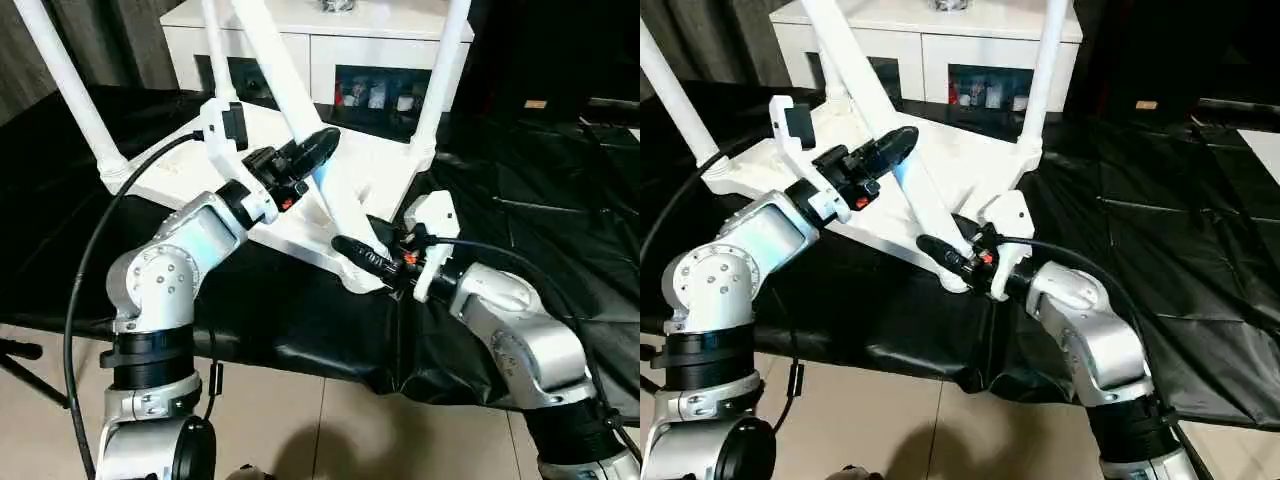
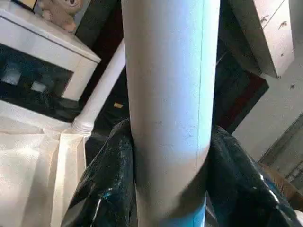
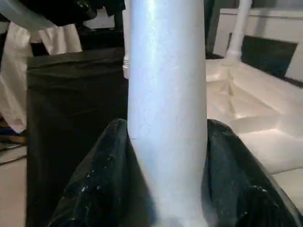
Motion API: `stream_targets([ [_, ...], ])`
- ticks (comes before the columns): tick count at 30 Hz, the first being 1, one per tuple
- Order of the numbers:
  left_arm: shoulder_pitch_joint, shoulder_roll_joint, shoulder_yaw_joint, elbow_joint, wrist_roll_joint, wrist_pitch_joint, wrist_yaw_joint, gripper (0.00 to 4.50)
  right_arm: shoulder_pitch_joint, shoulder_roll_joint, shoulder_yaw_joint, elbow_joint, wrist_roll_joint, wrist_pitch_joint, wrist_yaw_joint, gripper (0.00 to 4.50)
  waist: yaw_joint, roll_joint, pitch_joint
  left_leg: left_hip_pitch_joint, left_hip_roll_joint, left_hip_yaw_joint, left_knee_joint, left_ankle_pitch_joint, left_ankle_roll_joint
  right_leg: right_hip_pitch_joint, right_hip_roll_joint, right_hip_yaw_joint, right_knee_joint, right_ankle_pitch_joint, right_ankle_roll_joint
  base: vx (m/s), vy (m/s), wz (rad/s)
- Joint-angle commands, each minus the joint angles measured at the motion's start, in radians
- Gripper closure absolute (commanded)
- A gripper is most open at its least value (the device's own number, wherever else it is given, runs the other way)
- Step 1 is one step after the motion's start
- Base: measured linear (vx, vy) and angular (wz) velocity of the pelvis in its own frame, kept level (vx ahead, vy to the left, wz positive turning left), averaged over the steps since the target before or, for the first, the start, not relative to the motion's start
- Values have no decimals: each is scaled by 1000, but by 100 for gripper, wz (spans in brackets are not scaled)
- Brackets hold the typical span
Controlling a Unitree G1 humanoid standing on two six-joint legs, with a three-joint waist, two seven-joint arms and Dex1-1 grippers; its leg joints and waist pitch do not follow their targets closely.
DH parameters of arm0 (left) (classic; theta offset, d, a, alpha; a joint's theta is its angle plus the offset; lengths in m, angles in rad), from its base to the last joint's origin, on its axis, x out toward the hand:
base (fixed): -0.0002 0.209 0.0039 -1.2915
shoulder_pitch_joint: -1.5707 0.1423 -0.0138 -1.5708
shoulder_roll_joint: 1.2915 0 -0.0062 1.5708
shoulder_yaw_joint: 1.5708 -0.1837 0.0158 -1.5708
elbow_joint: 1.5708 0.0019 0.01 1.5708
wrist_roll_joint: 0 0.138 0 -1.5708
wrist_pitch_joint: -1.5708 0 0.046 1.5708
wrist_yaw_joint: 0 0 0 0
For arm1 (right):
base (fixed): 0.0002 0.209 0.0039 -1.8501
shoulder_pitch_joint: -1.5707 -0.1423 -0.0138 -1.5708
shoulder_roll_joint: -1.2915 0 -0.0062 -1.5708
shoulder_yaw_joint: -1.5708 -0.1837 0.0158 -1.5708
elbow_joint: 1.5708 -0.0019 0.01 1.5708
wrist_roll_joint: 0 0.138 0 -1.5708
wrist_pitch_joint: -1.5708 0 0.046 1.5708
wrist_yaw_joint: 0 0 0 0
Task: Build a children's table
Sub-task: Pick table leg
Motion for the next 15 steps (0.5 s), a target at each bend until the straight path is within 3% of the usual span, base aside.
stream_targets([
  [1, -11, 6, -11, 12, 1, 1, -2, 268, -32, 2, -1, -1, -35, -38, -34, 262, -2, -8, -74, 24, 0, 4, -66, -220, 0, 45, -20, 19, -71, -173, -173, 0, 0, 0],
  [4, -13, 7, -9, 19, -9, -4, -17, 269, -28, 9, -1, 4, -37, -56, -26, 262, -2, -7, -74, 25, 1, 4, -66, -223, 0, 44, -20, 20, -72, -175, -173, 0, 0, 0],
  [5, -13, 6, -7, 20, -11, -6, -18, 269, -27, 13, -7, 6, -30, -55, -24, 227, -3, -7, -73, 25, 1, 3, -67, -225, 0, 44, -19, 19, -70, -170, -175, 0, 0, 0],
  [6, -13, 6, -7, 21, -11, -6, -18, 269, -27, 14, -8, 6, -29, -55, -24, 227, -3, -8, -74, 25, 1, 4, -67, -226, 1, 45, -19, 19, -71, -169, -176, 0, 0, 0],
  [11, -8, 57, -29, 19, -42, 23, -121, 269, -54, 32, -63, 16, 68, 2, 13, 171, -3, -5, -74, 27, 1, 3, -68, -230, 7, 44, -19, 19, -68, -175, -180, 0, 0, 0],
  [12, -10, 88, -47, 25, -45, 30, -171, 269, -73, 35, -91, 22, 121, 50, 31, 159, -4, -9, -72, 27, 2, 4, -69, -232, 6, 43, -18, 19, -70, -174, -183, 0, 0, 0],
  [13, -11, 91, -49, 26, -45, 30, -176, 269, -76, 36, -95, 22, 128, 57, 33, 151, -5, -7, -73, 29, -1, 4, -68, -237, 8, 44, -17, 19, -68, -179, -186, 0, 0, 0],
  [14, -21, 145, -78, 44, -42, 44, -258, 270, -115, 18, -135, 44, 229, 159, 96, 147, -6, -9, -73, 30, -1, 5, -68, -240, 13, 43, -16, 19, -69, -180, -189, 0, 0, 0],
  [15, -27, 168, -91, 52, -42, 50, -297, 270, -130, 2, -140, 57, 259, 197, 133, 147, -6, -10, -74, 32, -2, 3, -69, -247, 16, 45, -16, 18, -67, -190, -190, 0, 0, 0],
])
